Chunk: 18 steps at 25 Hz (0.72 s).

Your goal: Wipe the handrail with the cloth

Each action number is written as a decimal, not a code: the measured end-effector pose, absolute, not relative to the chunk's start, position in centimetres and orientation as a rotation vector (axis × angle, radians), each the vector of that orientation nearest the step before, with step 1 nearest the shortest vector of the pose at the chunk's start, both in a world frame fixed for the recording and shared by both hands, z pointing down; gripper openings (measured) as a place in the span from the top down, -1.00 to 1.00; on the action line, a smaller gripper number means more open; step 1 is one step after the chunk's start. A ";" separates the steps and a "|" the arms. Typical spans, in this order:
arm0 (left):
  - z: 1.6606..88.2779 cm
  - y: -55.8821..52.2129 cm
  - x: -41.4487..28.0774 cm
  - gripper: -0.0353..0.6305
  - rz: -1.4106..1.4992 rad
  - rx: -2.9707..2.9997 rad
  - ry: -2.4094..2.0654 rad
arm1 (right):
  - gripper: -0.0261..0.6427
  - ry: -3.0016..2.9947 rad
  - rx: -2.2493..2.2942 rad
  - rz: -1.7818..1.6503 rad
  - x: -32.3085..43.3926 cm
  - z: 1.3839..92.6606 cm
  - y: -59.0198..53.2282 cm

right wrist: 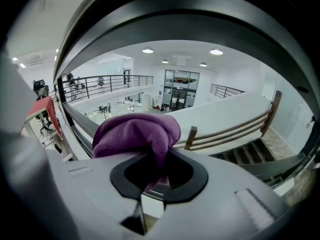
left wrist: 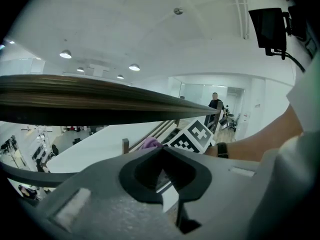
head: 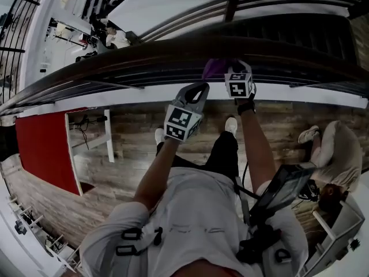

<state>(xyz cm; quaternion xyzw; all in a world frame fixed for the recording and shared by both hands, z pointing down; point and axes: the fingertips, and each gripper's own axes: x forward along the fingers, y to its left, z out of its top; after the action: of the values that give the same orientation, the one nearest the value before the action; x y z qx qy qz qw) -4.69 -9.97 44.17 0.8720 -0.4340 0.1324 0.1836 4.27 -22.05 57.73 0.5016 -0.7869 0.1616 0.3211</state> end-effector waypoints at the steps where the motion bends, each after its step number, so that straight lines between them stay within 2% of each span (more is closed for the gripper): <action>1: 44.4 -10.1 -3.4 0.90 0.375 2.468 -1.201 | 0.78 -2.055 1.348 0.432 6.1 57.7 -22.4; 6: 46.3 -11.3 3.2 0.90 0.385 2.497 -1.106 | 0.78 -1.997 1.465 0.453 15.8 57.9 -25.3; 13: 46.7 -12.9 15.0 0.90 0.381 2.555 -0.942 | 0.78 -1.880 1.672 0.457 33.1 56.7 -28.2; 18: 46.7 -14.6 23.8 0.90 0.363 2.633 -0.857 | 0.78 -1.710 1.902 0.473 48.8 54.9 -29.1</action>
<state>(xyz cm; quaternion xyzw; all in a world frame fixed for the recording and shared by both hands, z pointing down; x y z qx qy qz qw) 23.77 -14.57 46.68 0.9285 -0.3022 0.1279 0.1738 48.77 -29.06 54.94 0.7048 -0.6335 0.1754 0.2669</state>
